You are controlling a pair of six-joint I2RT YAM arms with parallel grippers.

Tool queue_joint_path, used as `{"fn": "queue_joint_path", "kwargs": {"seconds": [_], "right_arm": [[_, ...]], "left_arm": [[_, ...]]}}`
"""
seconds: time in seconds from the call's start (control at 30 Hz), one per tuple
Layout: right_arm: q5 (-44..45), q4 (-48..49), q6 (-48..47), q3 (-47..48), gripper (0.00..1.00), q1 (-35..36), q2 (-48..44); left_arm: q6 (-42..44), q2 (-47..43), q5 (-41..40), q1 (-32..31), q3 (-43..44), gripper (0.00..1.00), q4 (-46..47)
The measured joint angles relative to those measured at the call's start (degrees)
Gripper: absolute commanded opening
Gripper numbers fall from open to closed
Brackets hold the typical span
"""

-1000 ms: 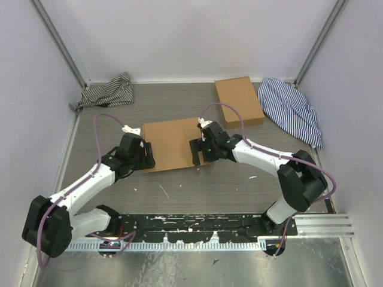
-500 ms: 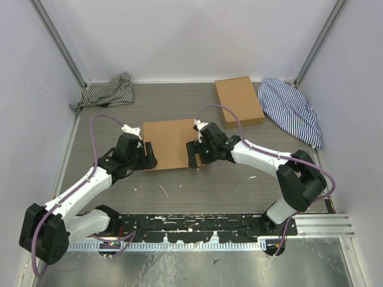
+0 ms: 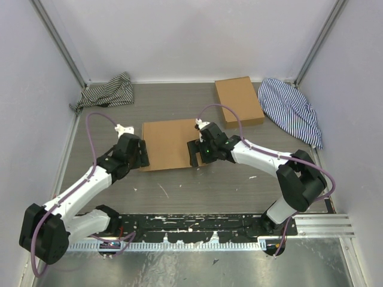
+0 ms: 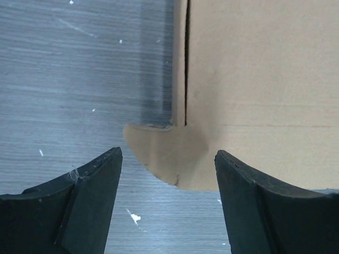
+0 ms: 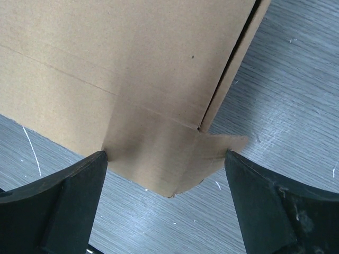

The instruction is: Fold the paper box

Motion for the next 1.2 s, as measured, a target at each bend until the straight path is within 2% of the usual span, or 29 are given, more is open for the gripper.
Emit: {"fn": "queue_joint_path", "kwargs": {"seconds": [0.67,0.97,1.2], "right_arm": [[-3.34,0.87,0.2,-0.13,0.97,0.0,0.0],[-6.82,1.33,0.26,-0.13,0.94,0.02,0.0],[-7.17,1.33,0.42,-0.17,0.91,0.68,0.0]], "left_arm": [[0.83,1.44,6.64,0.0,-6.12,0.77,13.75],[0.92,3.72,11.69,0.0,-5.44,0.75,12.66],[0.94,0.83,12.68,0.0,-5.44,0.73,9.6]]}}
